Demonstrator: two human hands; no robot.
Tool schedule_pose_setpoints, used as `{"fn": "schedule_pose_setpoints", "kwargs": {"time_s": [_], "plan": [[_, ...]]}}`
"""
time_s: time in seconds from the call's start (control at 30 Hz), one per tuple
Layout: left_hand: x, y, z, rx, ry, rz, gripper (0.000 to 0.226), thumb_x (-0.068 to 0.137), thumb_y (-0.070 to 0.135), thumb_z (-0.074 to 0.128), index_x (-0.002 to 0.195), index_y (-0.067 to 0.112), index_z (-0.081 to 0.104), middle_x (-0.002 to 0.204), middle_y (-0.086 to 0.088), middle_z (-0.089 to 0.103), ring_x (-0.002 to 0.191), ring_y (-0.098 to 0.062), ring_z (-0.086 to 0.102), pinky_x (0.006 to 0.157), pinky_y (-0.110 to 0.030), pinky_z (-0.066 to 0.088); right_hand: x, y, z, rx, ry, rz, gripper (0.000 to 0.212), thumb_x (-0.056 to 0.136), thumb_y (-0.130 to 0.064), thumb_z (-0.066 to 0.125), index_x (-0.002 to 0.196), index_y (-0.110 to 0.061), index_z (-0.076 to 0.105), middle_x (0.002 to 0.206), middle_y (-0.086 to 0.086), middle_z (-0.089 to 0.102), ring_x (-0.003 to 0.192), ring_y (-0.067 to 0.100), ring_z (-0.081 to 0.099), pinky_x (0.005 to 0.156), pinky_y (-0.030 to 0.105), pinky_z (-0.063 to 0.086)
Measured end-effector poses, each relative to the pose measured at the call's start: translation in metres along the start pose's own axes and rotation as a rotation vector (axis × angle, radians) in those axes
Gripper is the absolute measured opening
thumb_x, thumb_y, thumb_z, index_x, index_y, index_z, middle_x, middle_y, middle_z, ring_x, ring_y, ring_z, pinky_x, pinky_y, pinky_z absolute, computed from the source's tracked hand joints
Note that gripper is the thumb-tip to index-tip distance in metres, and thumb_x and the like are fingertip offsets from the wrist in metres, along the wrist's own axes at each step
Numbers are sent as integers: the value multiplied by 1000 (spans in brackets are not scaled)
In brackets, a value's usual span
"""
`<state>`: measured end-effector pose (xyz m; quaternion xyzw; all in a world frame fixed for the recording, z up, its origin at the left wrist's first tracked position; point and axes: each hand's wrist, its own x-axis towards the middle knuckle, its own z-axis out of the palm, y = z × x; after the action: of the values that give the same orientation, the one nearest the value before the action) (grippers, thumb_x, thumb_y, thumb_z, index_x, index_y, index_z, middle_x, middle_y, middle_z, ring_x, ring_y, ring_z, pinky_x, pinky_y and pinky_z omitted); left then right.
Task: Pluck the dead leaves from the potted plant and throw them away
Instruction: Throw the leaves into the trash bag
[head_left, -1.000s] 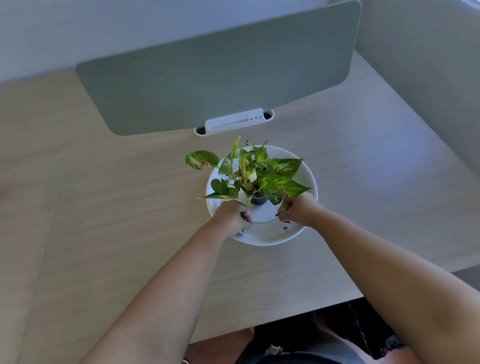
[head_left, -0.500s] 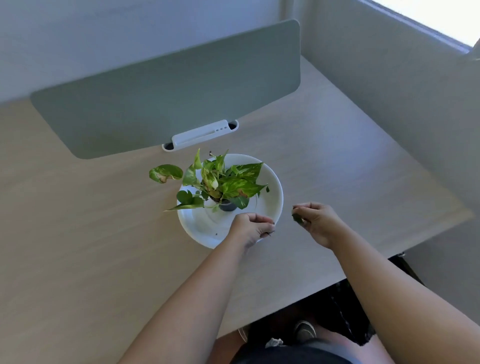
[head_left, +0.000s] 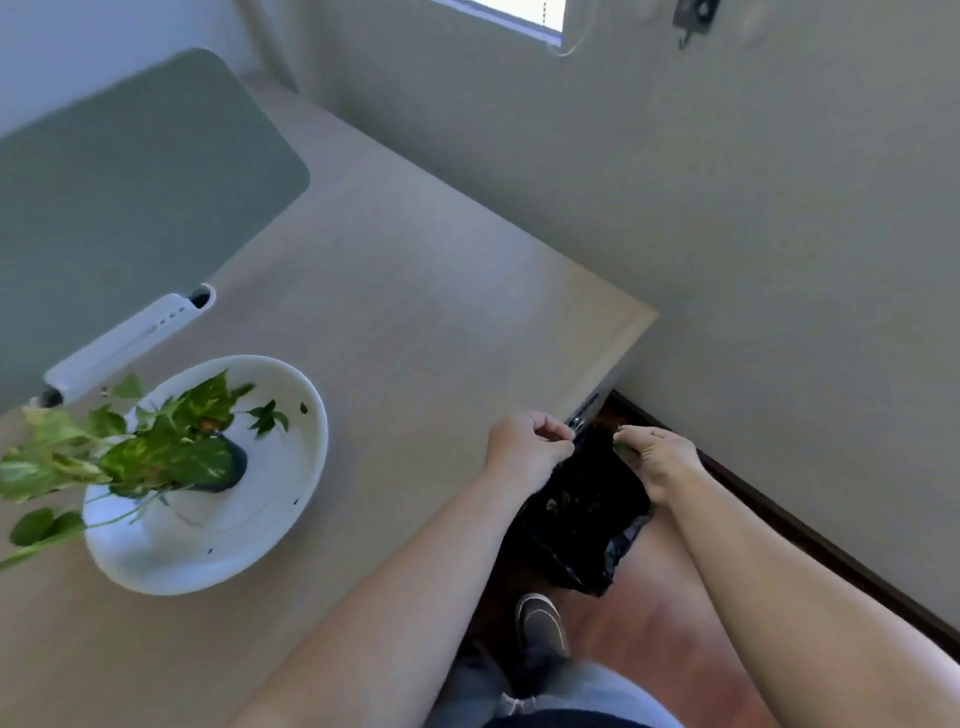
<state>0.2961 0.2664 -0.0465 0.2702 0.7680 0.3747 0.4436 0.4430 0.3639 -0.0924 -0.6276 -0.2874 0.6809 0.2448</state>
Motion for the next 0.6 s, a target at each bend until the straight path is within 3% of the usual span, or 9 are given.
{"fn": "schedule_pose_setpoints", "kwargs": {"time_s": [0.13,0.33,0.4,0.5,0.6], "plan": [[12,-4,52,127,-103,-28,8,80,10,75,80,18,71,76,3,66,69,-12,61,67,-23,49,17,10,-36,-38,164,53,13,74,5,72,67,-7,69,75,9,69,67,20,65,83,33,55],[45,-23,93,220,-108,-102,6,85,17,70,86,18,75,95,2,73,86,-17,67,78,-27,54,50,26,-66,-88,267,155,11,84,-5,67,78,-12,72,87,4,71,73,15,69,89,35,57],[52,-26,97,283,-132,-95,18,93,16,60,101,18,75,112,0,71,97,-18,66,83,-26,52,55,26,-69,-95,249,201,13,90,-9,60,96,-9,72,98,7,70,79,15,70,90,33,56],[56,-32,101,322,-200,-150,43,95,-3,43,129,16,62,133,-5,61,118,-23,59,98,-29,49,54,23,-71,-88,127,275,36,97,-9,50,132,-1,54,133,17,57,114,28,62,95,32,52],[55,-39,102,297,-235,-168,57,90,-13,39,134,18,57,136,-6,59,123,-23,57,105,-37,46,53,22,-71,-112,61,289,41,99,-6,43,139,-1,45,144,18,47,128,30,52,100,34,46]]}}
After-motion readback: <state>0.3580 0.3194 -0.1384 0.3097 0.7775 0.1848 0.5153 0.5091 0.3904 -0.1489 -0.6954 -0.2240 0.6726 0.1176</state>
